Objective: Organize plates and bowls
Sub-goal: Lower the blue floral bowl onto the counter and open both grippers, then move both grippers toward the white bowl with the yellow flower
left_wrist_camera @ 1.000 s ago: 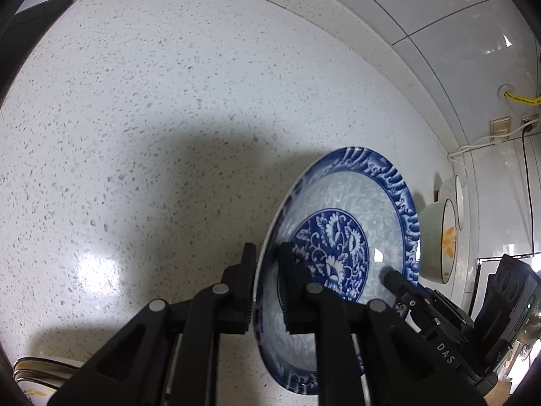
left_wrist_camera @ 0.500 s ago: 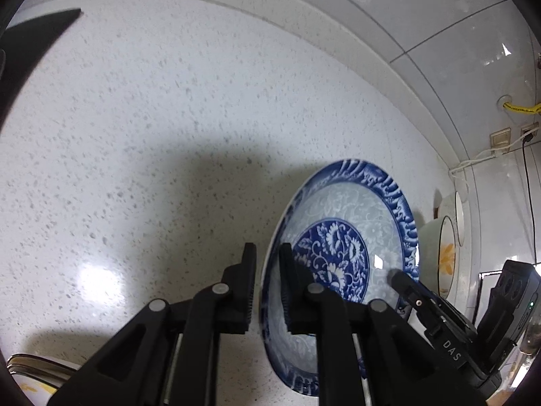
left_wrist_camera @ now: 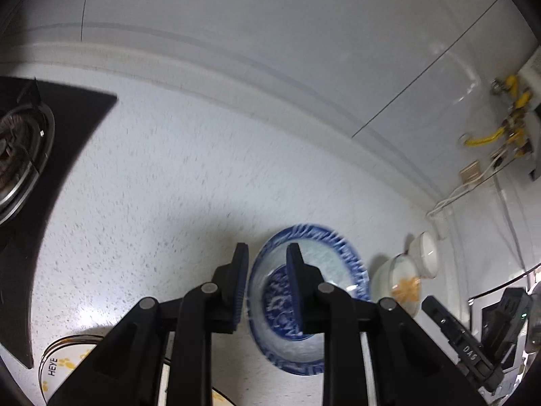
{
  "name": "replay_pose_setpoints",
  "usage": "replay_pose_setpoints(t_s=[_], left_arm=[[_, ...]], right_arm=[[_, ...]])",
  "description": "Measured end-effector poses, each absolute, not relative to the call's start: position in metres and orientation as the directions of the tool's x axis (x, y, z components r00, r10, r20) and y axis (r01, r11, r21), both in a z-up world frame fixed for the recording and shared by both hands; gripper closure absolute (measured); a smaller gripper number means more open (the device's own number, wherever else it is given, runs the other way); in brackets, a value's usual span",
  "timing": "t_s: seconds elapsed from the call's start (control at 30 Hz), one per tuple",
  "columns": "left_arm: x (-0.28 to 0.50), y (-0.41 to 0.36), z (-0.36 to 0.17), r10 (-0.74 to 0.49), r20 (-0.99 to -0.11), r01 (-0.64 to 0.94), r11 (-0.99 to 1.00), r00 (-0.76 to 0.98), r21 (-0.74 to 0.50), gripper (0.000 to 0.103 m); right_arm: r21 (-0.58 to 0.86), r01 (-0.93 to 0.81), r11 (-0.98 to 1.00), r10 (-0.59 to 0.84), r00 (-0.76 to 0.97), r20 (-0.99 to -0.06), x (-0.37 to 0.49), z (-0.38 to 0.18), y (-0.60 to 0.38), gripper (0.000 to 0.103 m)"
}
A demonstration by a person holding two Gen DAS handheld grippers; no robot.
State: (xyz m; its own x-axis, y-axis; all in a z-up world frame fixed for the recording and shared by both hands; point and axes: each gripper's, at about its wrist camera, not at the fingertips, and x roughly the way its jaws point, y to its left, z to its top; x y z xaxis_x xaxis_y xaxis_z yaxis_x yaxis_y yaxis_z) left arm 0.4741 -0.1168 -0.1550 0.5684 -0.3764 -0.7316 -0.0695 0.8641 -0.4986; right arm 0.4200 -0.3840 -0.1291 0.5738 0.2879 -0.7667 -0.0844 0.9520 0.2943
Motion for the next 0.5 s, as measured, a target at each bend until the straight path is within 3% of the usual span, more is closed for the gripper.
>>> replay_pose_setpoints(t_s=[0.07, 0.2, 0.23, 0.3, 0.5], left_arm=[[0.467, -0.116, -0.134, -0.412, -0.674, -0.041, 0.835, 0.613, -0.548, 0.076], [0.461, -0.143, -0.106, -0.530, -0.596, 0.082, 0.785, 0.604, -0.615, 0.064], [0.461, -0.149, -0.104, -0.567, -0.594, 0.113, 0.771, 0.571, -0.627, 0.056], [0.463, -0.173, -0.103, -0.631, -0.599, 0.180, 0.747, 0.494, -0.640, 0.053], [0.488, -0.261, -0.132, -0.667, -0.686, 0.257, 0.745, 0.292, -0.615, 0.052]], right_arm=[[0.285, -0.068, 0.956, 0.269, 0.593, -0.759, 0.413, -0.120, -0.403, 0.057], [0.279, -0.037, 0.960, 0.248, 0.582, -0.774, 0.415, -0.116, -0.432, 0.051], [0.282, -0.028, 0.959, 0.247, 0.572, -0.782, 0.417, -0.118, -0.438, 0.051], [0.306, 0.003, 0.952, 0.254, 0.550, -0.796, 0.421, -0.124, -0.456, 0.051], [0.386, 0.046, 0.921, 0.328, 0.439, -0.836, 0.437, -0.155, -0.484, 0.050]])
